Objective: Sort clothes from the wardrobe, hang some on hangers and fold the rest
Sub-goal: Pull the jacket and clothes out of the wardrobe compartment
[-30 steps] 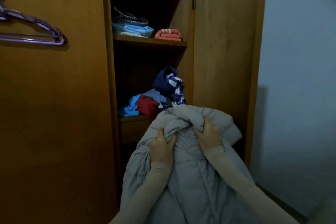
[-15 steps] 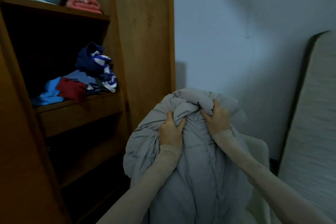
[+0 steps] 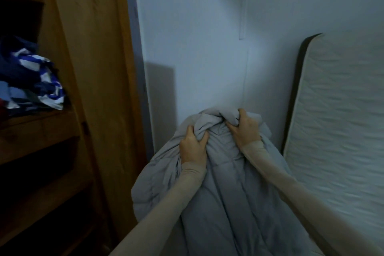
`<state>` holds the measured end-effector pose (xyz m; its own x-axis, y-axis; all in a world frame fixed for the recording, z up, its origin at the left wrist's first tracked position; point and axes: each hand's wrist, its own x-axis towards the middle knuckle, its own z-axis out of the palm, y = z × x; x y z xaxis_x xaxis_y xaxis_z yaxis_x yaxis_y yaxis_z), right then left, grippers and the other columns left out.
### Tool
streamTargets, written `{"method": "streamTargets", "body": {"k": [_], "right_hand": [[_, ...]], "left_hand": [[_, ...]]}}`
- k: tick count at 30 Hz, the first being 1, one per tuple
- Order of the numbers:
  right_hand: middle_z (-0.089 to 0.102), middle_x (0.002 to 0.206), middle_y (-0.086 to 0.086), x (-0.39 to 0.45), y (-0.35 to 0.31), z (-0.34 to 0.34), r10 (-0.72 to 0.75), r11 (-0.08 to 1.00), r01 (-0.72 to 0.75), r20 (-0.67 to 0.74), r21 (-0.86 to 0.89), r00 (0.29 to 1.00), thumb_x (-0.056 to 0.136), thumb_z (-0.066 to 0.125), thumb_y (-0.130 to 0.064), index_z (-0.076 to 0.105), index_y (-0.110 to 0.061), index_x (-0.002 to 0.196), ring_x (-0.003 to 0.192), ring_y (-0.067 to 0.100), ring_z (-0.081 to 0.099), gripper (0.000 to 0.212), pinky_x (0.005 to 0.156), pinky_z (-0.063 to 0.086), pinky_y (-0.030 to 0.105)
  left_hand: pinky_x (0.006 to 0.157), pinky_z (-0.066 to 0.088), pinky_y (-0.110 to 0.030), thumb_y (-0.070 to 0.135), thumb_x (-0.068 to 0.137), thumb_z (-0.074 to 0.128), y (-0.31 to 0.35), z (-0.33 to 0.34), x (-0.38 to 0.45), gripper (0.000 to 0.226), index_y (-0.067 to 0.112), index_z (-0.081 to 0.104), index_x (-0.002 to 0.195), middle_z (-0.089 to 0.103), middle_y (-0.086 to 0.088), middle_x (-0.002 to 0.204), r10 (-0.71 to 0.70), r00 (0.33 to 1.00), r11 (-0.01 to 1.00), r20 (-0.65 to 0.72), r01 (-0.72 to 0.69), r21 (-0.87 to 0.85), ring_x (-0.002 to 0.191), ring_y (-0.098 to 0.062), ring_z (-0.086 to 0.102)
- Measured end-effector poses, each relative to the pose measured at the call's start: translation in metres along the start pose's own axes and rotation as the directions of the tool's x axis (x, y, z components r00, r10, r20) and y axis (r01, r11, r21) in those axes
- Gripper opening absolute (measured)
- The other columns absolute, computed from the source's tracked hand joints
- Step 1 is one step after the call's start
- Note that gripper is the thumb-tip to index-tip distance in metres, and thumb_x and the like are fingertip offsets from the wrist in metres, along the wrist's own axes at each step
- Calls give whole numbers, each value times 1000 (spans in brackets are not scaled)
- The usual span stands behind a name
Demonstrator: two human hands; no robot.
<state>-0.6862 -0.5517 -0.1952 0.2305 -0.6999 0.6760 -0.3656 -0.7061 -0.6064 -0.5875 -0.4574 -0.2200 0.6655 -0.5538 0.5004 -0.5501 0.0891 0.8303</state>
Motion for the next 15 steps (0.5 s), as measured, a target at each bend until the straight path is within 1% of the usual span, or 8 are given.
{"method": "streamTargets", "body": {"k": [1,3,4,6,9,11,13,15], "right_hand": [[62,98,31,10,9,2,-10,1000,10,-2,-21,1000,84,61,-33,52,15,109,91,39,60,54,73,36,36],[62,99,31,27,29,7,-19,997,20,10,-78,1000,86,62,-32,50,15,110,91,40,60,54,72,33,36],[62,101,30,34,40,10,-21,994,23,20,-105,1000,88,62,-31,50,14,112,93,40,59,52,73,33,37],[61,102,30,43,62,21,6,991,2,57,-137,998,88,61,-34,49,12,114,94,40,59,54,74,34,38],[61,102,30,48,100,48,65,994,-53,124,-99,990,87,64,-28,49,12,111,94,41,58,50,72,32,35],[61,101,31,43,126,69,101,991,-82,193,-101,976,85,65,-32,49,12,111,95,41,58,53,73,31,35],[60,104,30,33,150,91,154,986,-129,279,-105,948,85,64,-32,48,11,113,98,40,58,53,76,33,34],[59,107,29,23,173,114,195,981,-177,372,-84,907,86,64,-29,48,11,112,101,39,57,50,79,34,33]], "left_hand": [[74,40,-31,17,90,59,-3,11,8,29,-6,57,108,65,-22,104,-2,1000,1000,-8,2,-13,92,-33,61],[72,38,-25,16,89,60,-11,32,23,30,-4,57,111,65,-20,107,1,1000,999,-18,-2,-32,94,-32,61],[72,38,-24,16,89,60,-17,42,30,30,-3,57,113,65,-19,107,6,1000,999,-17,-7,-39,94,-31,61],[72,40,-24,18,89,60,-34,62,42,31,-1,57,114,66,-18,106,1,1000,1000,-7,-1,-26,93,-31,62],[64,36,-21,20,90,59,-69,87,51,30,-1,55,112,66,-17,103,-46,999,999,28,45,24,90,-29,62],[63,36,-20,21,90,60,-98,99,51,31,-1,54,110,66,-18,103,-89,995,994,45,87,61,90,-29,62],[66,36,-20,22,90,60,-131,109,49,34,0,52,114,65,-18,109,-136,989,986,65,128,111,95,-29,62],[74,37,-22,23,91,59,-164,118,45,40,2,49,123,62,-17,118,-188,978,971,90,172,163,103,-30,60]]}}
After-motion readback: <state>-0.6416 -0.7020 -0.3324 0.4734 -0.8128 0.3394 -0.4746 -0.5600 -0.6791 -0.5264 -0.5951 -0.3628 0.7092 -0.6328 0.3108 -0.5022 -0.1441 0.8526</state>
